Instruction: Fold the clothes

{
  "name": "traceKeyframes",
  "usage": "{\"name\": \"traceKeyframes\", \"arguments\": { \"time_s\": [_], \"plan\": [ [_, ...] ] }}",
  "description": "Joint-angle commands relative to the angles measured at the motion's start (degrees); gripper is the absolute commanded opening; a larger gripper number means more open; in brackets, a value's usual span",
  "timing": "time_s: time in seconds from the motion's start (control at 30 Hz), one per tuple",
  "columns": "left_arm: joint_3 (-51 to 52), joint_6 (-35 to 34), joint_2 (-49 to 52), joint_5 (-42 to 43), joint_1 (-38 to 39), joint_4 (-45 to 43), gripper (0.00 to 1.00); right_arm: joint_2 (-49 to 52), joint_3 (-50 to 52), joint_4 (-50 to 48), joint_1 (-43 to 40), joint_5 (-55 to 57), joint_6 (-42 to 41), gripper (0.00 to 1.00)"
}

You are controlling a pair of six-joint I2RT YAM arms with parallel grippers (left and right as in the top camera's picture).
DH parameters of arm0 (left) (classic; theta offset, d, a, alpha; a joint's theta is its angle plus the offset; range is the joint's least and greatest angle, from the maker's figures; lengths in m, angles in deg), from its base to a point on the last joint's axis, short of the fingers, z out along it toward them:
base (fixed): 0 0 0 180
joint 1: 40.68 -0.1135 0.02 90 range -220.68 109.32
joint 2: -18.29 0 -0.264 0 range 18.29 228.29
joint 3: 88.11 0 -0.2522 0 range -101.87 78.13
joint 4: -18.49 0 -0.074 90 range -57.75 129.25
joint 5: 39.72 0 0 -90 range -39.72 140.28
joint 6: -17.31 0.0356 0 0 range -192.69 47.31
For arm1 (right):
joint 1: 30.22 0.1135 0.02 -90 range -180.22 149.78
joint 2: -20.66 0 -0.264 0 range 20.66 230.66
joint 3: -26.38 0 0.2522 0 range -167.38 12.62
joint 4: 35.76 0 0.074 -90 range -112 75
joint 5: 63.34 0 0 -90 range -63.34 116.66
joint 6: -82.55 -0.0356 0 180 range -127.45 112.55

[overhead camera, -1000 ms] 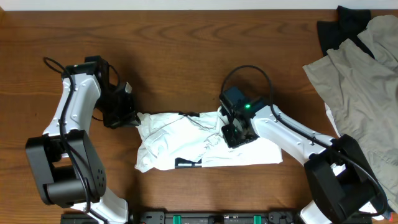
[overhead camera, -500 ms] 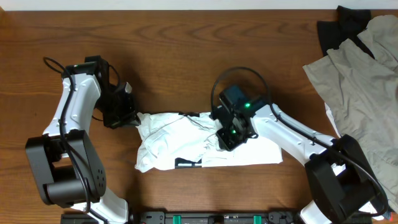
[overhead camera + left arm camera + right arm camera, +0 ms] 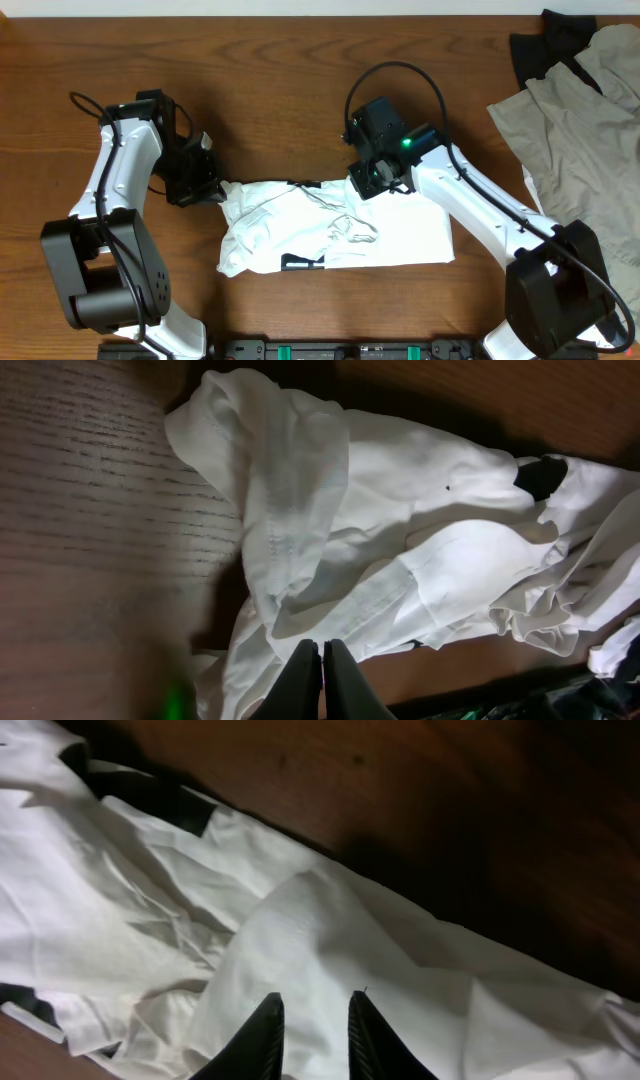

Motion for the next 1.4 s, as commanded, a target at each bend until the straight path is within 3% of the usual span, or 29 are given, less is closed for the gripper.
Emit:
{"name": "traceKeyframes", "arguments": {
  "time_s": [0.0, 0.2, 0.4, 0.67, 0.83, 1.07, 1.2, 1.37],
  "plan": [
    [-1.09, -0.11, -1.07, 0.37, -0.09, 0.11, 0.07, -0.35, 1.46, 0.92, -1.14, 2.03, -2.67, 0.2],
    [-1.09, -0.11, -1.07, 0.37, -0.09, 0.09, 0.07, -0.35, 4.42, -1.01, -1.14, 2.58, -4.09, 0.19],
    [-1.09, -0.13, -1.07, 0.37, -0.09, 0.09, 0.07, -0.35, 9.92, -10.51, -1.14, 2.82, -4.59, 0.19],
    [-1.09, -0.13, -1.07, 0.37, -0.09, 0.09, 0.07, -0.35, 16.52, -20.48, -1.03, -8.72, -4.72, 0.2],
    [-1.09, -0.13, -1.07, 0.39, -0.09, 0.11, 0.07, -0.35, 19.12, -20.48, -0.81, -12.76, -4.72, 0.33],
    [-1.09, -0.13, -1.07, 0.39, -0.09, 0.33, 0.07, -0.37, 21.38, -23.1, -0.98, -12.74, -4.72, 0.41],
    [-1.09, -0.13, -1.07, 0.39, -0.09, 0.59, 0.07, -2.01, 17.81, -21.79, -1.33, -13.07, -4.74, 0.44],
    [-1.09, -0.11, -1.07, 0.39, -0.09, 0.59, 0.07, -7.48, 9.57, -12.74, -1.51, -13.0, -4.66, 0.44]
  ]
}}
